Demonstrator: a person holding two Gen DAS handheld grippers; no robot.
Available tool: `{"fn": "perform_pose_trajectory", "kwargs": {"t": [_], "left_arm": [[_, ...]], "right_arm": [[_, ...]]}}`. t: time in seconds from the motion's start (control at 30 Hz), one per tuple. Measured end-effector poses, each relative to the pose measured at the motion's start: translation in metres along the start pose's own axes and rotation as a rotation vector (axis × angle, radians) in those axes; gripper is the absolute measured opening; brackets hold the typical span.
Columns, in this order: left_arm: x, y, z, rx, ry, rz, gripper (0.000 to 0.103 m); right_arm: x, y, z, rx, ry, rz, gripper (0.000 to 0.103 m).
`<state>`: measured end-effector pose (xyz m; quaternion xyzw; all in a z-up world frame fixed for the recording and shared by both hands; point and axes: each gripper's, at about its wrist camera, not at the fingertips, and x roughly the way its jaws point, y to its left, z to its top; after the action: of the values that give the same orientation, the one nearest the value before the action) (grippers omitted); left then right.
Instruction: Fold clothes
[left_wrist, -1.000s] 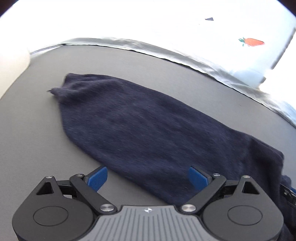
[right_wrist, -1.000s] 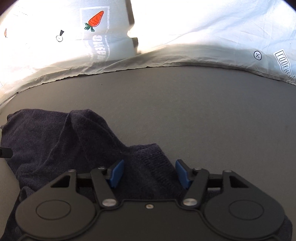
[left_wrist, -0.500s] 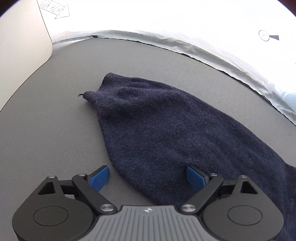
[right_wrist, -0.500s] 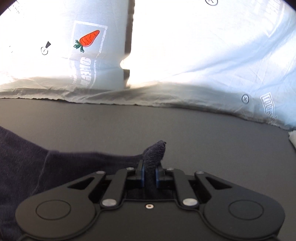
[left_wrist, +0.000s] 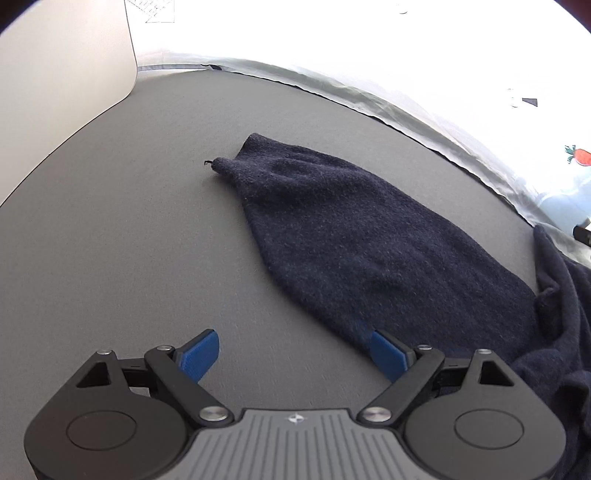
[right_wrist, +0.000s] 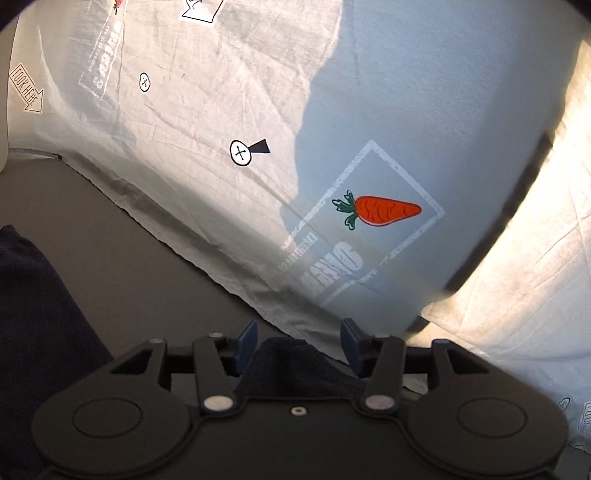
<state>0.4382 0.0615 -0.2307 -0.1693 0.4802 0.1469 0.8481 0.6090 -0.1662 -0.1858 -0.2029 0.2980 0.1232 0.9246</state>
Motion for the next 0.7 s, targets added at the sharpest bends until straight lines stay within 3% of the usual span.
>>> {"fn": "perform_pose_trajectory", "kwargs": {"t": [0.17, 0.3, 0.4, 0.53, 0.7], "left_arm": [[-0.028, -0.02, -0.042, 0.018, 0.055, -0.058, 0.089], [-0.045, -0.049, -0.085, 0.104, 0.103, -0.093, 0.09], [-0.053, -0.073, -0.118, 0.17, 0.141, -0.108, 0.09], [-0.064, -0.093, -0.155, 0.231, 0.173, -0.121, 0.09], [-0.074, -0.091, -0.183, 0.152, 0.21, -0.19, 0.09]], "right_arm": [[-0.078, -0.025, -0.092, 0.102, 0.145, -0.078, 0.068], [-0.133, -0.047, -0.168, 0.185, 0.262, -0.165, 0.068], [-0.169, -0.06, -0.206, 0.25, 0.272, -0.178, 0.069], [-0.194, -0.077, -0.23, 0.346, 0.226, -0.167, 0.072], [-0.202, -0.101, -0.242, 0.434, 0.189, -0.183, 0.075]]}}
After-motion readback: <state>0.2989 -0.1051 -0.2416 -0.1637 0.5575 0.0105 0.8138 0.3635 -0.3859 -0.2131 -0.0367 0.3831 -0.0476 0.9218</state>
